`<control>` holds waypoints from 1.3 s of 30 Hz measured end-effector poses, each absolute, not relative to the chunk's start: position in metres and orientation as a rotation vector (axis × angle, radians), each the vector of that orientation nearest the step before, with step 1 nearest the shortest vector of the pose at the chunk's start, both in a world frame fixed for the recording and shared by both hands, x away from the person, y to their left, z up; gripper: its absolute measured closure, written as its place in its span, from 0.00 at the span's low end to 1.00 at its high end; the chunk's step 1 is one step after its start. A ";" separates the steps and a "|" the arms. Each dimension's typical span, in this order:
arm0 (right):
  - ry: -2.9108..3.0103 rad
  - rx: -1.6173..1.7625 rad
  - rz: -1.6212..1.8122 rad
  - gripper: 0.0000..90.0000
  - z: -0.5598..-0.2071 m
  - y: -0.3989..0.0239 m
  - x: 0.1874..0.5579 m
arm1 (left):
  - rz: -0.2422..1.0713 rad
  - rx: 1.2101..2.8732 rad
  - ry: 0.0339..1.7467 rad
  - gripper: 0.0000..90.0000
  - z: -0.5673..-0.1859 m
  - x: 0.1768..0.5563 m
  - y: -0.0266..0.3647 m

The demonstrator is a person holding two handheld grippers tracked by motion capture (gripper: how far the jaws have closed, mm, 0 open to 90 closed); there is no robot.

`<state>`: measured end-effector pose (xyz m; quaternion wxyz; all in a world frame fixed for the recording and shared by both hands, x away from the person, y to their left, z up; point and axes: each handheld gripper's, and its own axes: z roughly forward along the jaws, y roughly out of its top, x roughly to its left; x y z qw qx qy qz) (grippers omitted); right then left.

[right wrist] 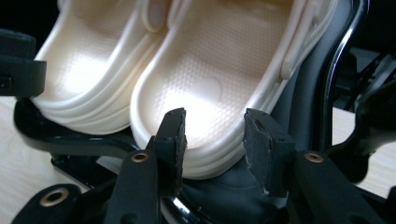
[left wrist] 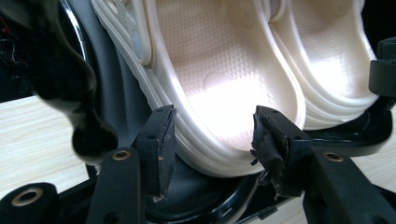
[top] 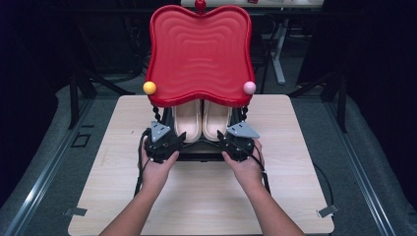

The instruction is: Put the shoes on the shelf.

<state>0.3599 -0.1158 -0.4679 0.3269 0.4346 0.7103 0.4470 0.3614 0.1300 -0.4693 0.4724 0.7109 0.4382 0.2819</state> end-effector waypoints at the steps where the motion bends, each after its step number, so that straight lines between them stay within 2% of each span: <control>1: 1.861 1.124 1.173 0.65 -0.468 -0.115 0.358 | 0.693 1.740 1.067 0.55 -0.469 0.360 0.131; 13: 1.896 1.050 1.146 0.63 -0.464 -0.124 0.328 | 0.684 1.757 1.035 0.53 -0.476 0.332 0.153; 39: 1.929 1.043 1.080 0.59 -0.516 -0.163 0.277 | 0.622 1.824 1.059 0.50 -0.527 0.288 0.199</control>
